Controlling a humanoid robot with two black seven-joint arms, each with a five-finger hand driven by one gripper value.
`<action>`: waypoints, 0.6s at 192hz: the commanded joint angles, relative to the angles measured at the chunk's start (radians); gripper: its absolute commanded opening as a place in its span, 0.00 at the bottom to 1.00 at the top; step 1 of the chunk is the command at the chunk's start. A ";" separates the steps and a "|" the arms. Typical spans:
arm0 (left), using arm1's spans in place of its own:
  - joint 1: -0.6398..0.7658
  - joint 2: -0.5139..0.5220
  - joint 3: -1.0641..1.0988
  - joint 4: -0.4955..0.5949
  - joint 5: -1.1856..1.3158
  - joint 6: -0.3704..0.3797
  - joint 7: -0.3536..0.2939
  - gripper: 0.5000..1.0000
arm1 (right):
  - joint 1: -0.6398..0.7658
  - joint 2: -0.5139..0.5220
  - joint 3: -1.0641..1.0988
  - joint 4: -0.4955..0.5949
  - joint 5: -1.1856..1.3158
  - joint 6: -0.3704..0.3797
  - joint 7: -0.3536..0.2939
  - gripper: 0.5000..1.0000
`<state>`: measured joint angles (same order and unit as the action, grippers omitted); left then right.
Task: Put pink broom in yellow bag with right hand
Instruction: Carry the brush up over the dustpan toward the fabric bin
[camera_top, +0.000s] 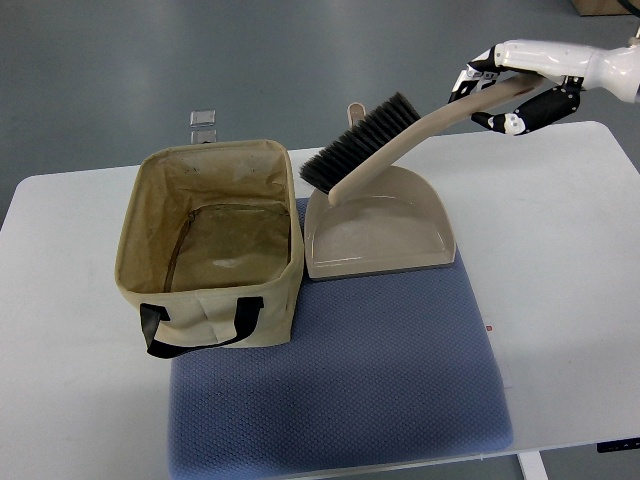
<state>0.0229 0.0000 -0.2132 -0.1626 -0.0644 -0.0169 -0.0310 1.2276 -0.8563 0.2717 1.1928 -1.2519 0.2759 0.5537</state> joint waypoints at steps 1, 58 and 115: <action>0.000 0.000 0.000 0.000 0.000 0.000 0.000 1.00 | 0.038 0.068 -0.002 -0.029 -0.001 0.012 -0.003 0.00; 0.000 0.000 0.000 -0.002 0.000 0.000 0.000 1.00 | 0.099 0.347 -0.009 -0.183 -0.018 0.020 -0.046 0.00; 0.000 0.000 0.000 -0.002 0.000 0.000 0.000 1.00 | 0.110 0.582 -0.022 -0.391 -0.100 0.019 -0.052 0.00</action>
<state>0.0231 0.0000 -0.2132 -0.1627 -0.0644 -0.0169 -0.0311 1.3393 -0.3400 0.2511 0.8661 -1.3076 0.2961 0.5063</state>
